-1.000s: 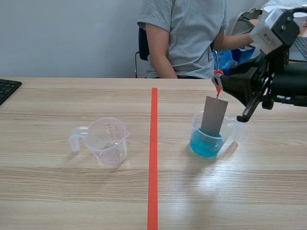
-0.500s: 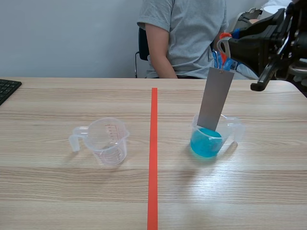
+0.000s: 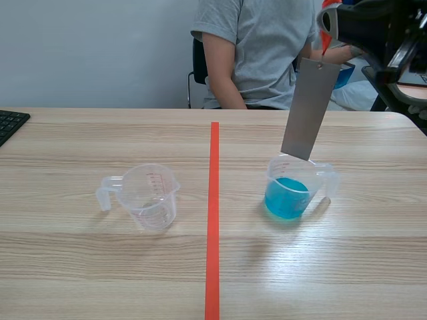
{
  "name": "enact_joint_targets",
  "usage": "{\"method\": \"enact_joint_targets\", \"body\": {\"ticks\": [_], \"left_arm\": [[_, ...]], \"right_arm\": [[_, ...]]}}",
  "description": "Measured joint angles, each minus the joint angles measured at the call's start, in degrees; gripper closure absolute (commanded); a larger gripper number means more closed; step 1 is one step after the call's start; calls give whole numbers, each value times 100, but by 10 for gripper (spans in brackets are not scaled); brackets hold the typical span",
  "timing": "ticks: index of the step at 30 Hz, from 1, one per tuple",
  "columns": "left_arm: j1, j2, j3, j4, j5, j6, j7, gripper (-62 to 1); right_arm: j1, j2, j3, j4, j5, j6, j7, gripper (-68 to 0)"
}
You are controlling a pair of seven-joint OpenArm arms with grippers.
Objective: Do the redox reaction experiment.
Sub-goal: 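Raise the plate and point at it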
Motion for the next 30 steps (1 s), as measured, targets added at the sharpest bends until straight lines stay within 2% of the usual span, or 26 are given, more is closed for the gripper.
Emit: {"method": "enact_joint_targets", "body": {"ticks": [6,12,15,23,30], "left_arm": [[0,0,0,0,0,0,0,-40],[2,-7,0,0,-4,0,0,-40],[39,-68,0,2,-109,-2,-2,-40],[525,-595,0,483,-153,0,0,-40],[540,-951,-83,1062,-173,0,0,-40]], "right_arm": [[0,0,225,94,249,0,-122,-15],[0,0,240,94,278,0,-190,-15],[0,0,240,94,278,0,-190,-15],[0,0,240,94,278,0,-190,-15],[0,0,240,94,278,0,-190,-15]]}}
